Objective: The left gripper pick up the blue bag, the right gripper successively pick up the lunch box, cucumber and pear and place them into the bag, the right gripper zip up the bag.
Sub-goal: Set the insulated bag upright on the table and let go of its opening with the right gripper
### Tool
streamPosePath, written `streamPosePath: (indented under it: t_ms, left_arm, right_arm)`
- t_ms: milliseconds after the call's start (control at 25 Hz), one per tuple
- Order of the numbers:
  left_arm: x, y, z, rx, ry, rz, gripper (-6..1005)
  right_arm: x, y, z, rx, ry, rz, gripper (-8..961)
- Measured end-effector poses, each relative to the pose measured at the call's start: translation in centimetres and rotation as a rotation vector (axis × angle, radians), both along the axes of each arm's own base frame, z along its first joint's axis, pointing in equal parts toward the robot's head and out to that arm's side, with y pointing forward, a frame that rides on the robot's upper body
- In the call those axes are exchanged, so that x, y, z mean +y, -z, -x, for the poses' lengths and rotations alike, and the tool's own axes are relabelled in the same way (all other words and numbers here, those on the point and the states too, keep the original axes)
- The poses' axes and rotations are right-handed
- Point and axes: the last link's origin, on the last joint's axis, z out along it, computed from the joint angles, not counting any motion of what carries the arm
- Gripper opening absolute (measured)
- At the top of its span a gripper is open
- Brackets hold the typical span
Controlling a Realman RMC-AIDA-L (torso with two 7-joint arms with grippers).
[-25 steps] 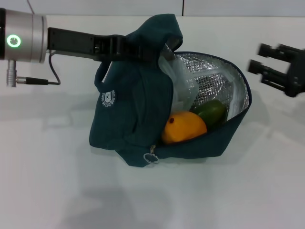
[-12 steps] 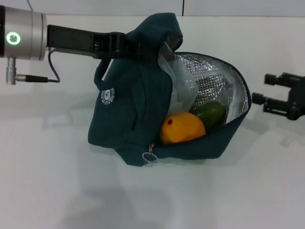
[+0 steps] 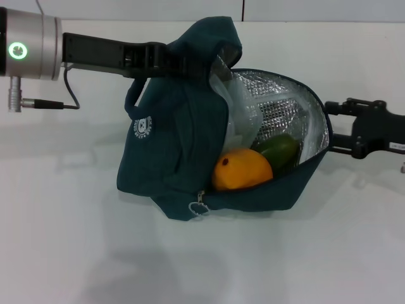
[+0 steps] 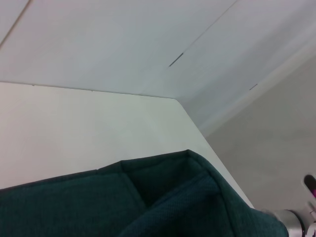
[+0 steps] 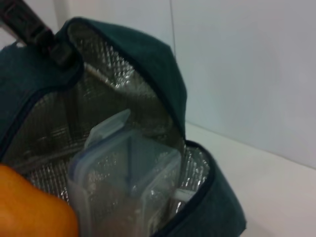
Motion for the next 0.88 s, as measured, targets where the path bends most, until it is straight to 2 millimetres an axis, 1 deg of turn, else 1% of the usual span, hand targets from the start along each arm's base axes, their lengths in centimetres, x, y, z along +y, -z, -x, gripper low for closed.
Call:
streamPosePath:
  t_ms: [320,600,720,880]
  left_arm:
    - [0.0,0.0,-0.1,0.0,0.001,0.0,57]
    - [0.1,0.0,-0.2,0.001,0.006,-0.001,57]
    - [0.2,0.0,-0.2,0.002,0.007,-0.002,57]
    - [0.2,-0.1,-0.2,0.004,0.006,-0.003,57]
  right_arm:
    - [0.2,1.6,0.3,-0.063,-0.001,0.031,668]
    - [0.4,1.8,0.9,-0.063,-0.023,0.023,669]
    - [0.4,1.7,1.1,-0.065,-0.041,0.018,631]
    - [0.4,1.8,1.2,-0.067,-0.052,0.018,462]
